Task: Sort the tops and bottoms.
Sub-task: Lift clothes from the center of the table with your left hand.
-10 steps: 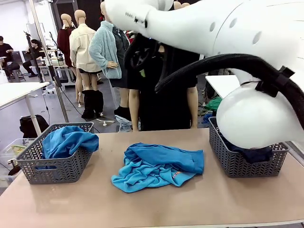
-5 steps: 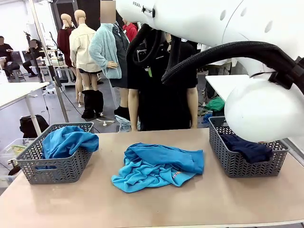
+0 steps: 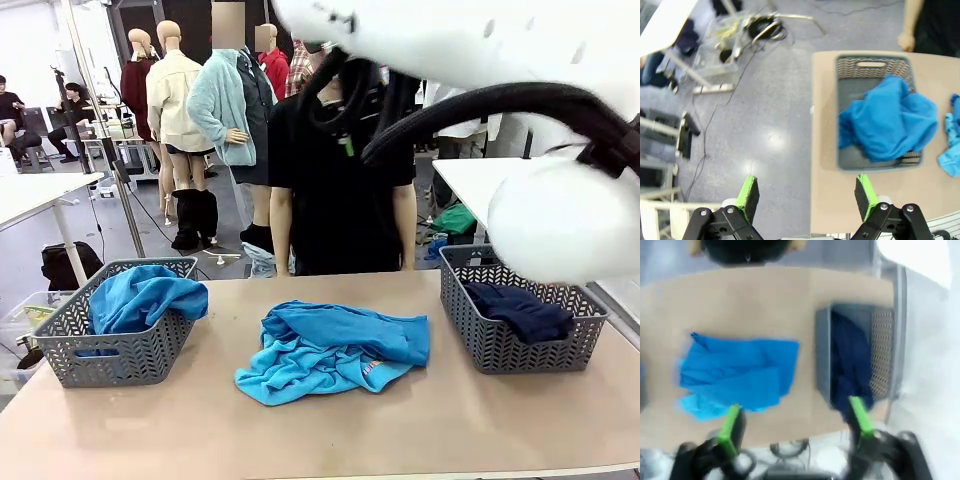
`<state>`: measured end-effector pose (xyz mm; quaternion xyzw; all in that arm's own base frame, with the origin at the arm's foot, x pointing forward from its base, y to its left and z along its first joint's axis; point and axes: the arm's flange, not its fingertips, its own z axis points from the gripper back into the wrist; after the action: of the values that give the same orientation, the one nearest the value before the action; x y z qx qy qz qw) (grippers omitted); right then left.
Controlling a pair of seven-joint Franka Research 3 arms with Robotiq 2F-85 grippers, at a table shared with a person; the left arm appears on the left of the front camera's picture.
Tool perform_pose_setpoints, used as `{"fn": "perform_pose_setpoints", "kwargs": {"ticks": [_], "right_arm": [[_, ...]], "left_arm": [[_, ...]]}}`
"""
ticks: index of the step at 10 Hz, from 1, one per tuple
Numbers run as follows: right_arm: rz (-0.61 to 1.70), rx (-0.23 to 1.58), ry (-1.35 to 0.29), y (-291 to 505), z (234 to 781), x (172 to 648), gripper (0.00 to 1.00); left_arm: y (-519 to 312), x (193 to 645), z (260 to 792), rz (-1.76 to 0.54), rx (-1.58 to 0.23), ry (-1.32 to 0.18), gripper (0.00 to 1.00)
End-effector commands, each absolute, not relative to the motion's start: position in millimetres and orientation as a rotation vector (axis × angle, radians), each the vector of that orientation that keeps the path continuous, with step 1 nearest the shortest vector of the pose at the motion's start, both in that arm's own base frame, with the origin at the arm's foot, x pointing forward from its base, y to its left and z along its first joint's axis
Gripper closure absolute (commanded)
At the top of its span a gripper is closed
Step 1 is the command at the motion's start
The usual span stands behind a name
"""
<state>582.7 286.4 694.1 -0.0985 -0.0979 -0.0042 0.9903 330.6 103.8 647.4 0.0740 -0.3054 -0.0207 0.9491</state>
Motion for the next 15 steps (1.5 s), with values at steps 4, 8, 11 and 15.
{"fn": "perform_pose_setpoints", "kwargs": {"ticks": [4,8,11,15], "right_arm": [[-0.473,-0.122,-0.189,51.6,589.2,439.2,0.0],[-0.53,-0.136,-0.122,43.1,686.9,518.5,0.0],[-0.572,-0.109,-0.136,28.4,664.5,496.0,0.0],[-0.845,-0.05,-0.04,-61.7,643.4,493.6,0.0]], "left_arm": [[-52.6,345.3,607.1,-0.493,0.146,-0.676,0.0],[-94.8,336.9,593.4,-0.544,0.165,-0.647,0.0],[-99.4,340.2,586.4,-0.554,0.163,-0.644,0.0],[-199.9,418.7,553.8,-0.803,0.051,-0.651,0.0]]}}
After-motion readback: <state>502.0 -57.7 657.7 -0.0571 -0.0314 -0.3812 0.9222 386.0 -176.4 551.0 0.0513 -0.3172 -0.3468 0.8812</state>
